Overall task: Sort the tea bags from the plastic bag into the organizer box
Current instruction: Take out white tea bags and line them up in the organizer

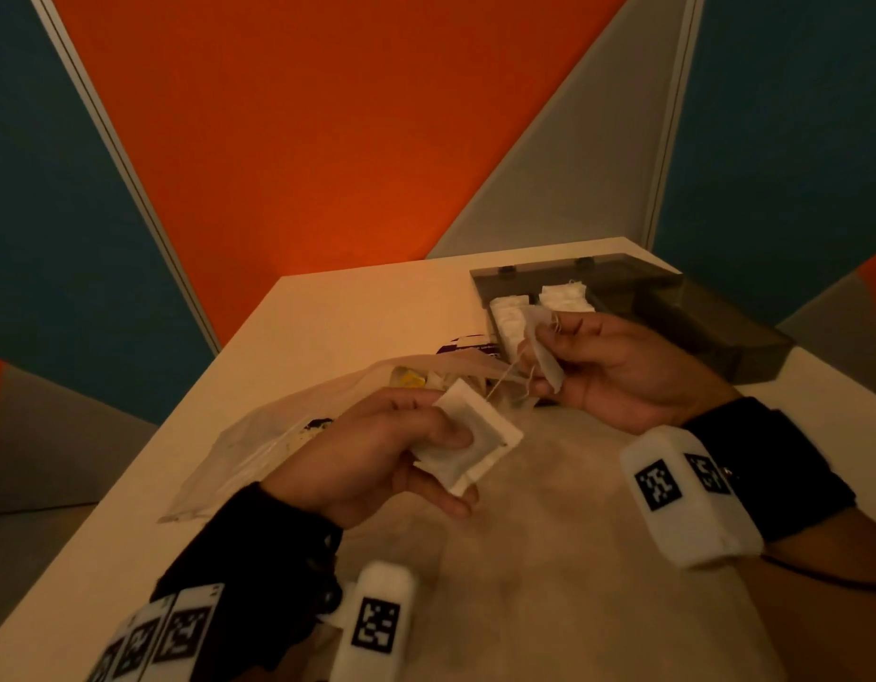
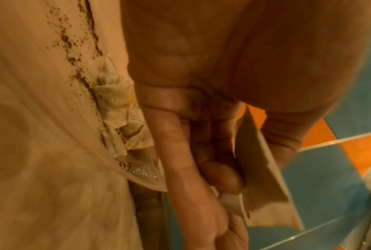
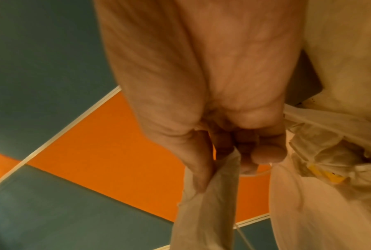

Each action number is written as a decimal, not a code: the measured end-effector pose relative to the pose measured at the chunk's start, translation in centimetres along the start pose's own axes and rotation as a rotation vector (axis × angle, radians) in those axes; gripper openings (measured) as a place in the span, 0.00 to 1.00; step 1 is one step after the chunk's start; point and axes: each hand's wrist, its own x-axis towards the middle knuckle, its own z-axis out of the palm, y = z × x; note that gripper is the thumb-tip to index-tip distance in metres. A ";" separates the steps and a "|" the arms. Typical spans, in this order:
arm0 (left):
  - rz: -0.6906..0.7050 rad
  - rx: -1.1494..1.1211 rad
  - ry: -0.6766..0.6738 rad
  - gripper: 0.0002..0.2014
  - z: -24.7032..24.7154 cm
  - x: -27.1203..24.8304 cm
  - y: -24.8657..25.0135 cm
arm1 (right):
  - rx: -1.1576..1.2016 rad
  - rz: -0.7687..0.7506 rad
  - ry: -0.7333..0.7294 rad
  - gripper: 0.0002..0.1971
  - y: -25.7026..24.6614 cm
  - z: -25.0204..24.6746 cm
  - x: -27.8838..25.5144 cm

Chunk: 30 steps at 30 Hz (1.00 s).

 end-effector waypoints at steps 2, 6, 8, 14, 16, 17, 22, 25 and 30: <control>0.007 -0.039 -0.050 0.14 -0.4 -0.2 0.1 | -0.001 0.020 0.029 0.17 -0.2 -0.4 0.2; -0.002 -0.126 -0.098 0.14 -0.7 -0.2 -0.1 | -0.078 0.032 0.149 0.15 -0.4 -1.5 0.9; -0.015 -0.158 -0.102 0.13 -0.8 -0.2 -0.2 | -0.130 0.017 0.252 0.13 -0.6 -2.3 1.2; -0.126 -0.117 0.006 0.07 -0.5 0.1 -0.7 | -0.702 -0.069 0.675 0.06 -0.4 -3.5 1.2; -0.143 -0.051 0.070 0.05 -0.2 0.5 -1.1 | -0.715 -0.062 0.620 0.04 -0.6 -3.1 0.8; -0.151 -0.028 0.088 0.05 -0.1 0.8 -1.4 | -0.701 -0.042 0.548 0.03 -0.8 -2.8 0.6; -0.130 -0.008 0.126 0.08 0.0 1.4 -2.5 | -0.606 0.087 0.074 0.09 -0.8 -0.6 -0.4; -0.122 -0.034 0.128 0.11 0.1 1.6 -2.8 | -0.808 0.130 -0.013 0.05 0.6 0.4 -0.1; -0.109 -0.182 0.163 0.19 0.3 1.7 -2.4 | -0.967 0.117 0.081 0.07 2.2 0.6 0.6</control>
